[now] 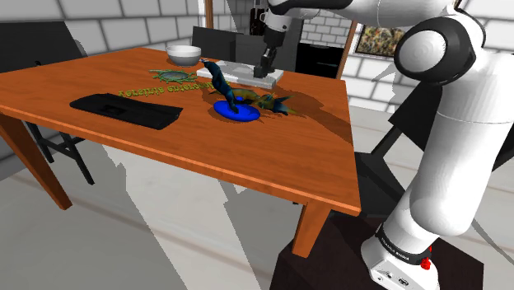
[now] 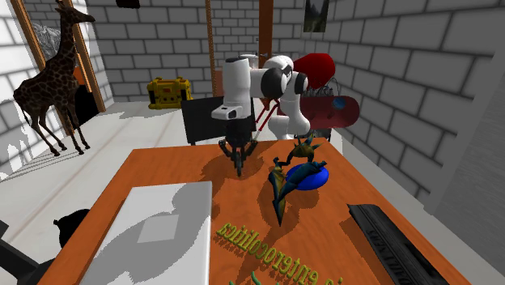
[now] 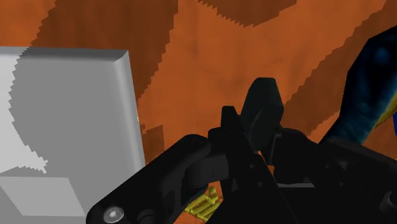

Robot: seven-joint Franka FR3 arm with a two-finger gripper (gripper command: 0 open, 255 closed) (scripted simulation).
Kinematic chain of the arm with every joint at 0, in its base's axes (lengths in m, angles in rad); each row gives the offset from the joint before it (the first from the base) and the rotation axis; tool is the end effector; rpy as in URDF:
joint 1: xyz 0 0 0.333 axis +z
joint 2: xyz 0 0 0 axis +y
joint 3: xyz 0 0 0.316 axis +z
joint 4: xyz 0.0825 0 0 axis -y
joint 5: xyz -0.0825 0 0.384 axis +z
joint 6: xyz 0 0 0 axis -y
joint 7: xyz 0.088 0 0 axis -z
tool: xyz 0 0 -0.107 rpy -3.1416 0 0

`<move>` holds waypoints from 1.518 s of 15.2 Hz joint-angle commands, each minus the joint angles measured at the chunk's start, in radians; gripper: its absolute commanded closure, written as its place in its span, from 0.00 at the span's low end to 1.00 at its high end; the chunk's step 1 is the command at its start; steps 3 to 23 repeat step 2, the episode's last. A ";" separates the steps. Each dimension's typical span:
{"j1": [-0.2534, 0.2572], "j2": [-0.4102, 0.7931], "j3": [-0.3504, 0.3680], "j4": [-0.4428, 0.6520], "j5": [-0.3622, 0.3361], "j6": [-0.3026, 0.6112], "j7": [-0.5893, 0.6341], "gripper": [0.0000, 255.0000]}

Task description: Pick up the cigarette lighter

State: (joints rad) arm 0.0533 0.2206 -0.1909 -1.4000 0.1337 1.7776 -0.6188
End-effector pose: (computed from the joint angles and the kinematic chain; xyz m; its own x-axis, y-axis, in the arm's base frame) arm 0.6373 -0.0626 0.5972 0.8748 0.4486 0.1831 0.4533 -0.8912 0.0176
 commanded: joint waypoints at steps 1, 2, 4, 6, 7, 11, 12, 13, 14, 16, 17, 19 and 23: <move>-0.001 0.003 0.000 0.018 0.000 -0.016 0.000 1.00; -0.001 0.003 0.000 0.018 0.000 -0.016 0.000 1.00; -0.001 0.003 0.000 0.018 0.000 -0.016 0.000 1.00; -0.001 0.003 0.000 0.018 0.000 -0.016 0.000 1.00; -0.001 0.003 0.000 0.018 0.000 -0.016 0.000 1.00; -0.001 0.003 0.000 0.018 0.000 -0.016 0.000 1.00; -0.001 0.003 0.000 0.018 0.000 -0.016 0.000 1.00; -0.001 0.003 0.000 0.018 0.000 -0.016 0.000 1.00; -0.001 0.003 0.000 0.018 0.000 -0.016 0.000 1.00; -0.001 0.003 0.000 0.018 0.000 -0.016 0.000 1.00; -0.001 0.003 0.000 0.018 0.000 -0.016 0.000 1.00; -0.001 0.003 0.000 0.018 0.000 -0.016 0.000 1.00; -0.001 0.003 0.000 0.018 0.000 -0.016 0.000 1.00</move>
